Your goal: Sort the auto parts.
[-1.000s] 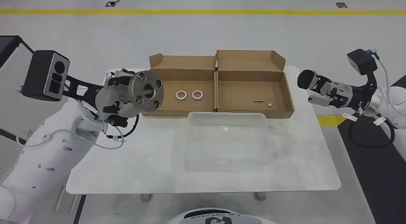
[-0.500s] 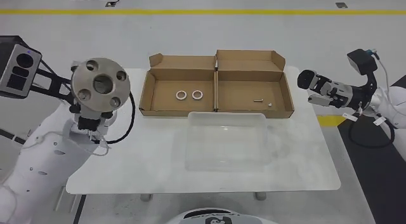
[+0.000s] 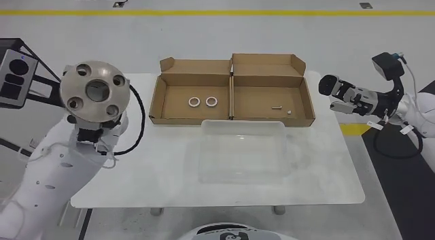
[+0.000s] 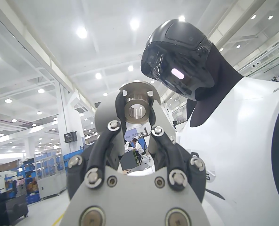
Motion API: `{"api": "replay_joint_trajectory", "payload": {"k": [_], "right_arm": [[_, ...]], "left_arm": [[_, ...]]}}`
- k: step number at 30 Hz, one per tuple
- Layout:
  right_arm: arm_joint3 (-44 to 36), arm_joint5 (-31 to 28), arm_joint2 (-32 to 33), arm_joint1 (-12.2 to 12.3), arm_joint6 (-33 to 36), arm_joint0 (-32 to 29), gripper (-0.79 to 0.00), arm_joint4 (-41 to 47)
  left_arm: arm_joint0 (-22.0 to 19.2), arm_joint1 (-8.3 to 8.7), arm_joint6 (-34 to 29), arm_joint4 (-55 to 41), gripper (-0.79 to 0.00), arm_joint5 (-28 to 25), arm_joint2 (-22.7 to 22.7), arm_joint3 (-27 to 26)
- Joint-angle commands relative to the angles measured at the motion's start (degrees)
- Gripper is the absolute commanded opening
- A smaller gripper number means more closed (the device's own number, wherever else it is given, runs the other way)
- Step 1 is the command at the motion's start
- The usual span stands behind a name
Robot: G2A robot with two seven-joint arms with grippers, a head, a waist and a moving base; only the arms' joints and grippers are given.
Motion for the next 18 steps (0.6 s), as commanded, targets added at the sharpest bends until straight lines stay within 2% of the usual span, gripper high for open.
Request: {"api": "replay_joint_trajectory", "payload": {"k": [1,10,18], "right_arm": [[0.0,0.0,0.0,0.0,0.0,0.0,0.0,0.0],[0.0,0.0,0.0,0.0,0.0,0.0,0.0,0.0],[0.0,0.0,0.0,0.0,0.0,0.0,0.0,0.0]], "left_arm": [[-0.04,0.02,0.0,0.38,-0.785,0.0,0.21,0.44],[-0.43,1.54,-0.01,8.15,-0.785,0.0,2.41,4.22],[-1.0,3.09,0.0,7.23,-0.785,0.0,3.28,5.66]]}}
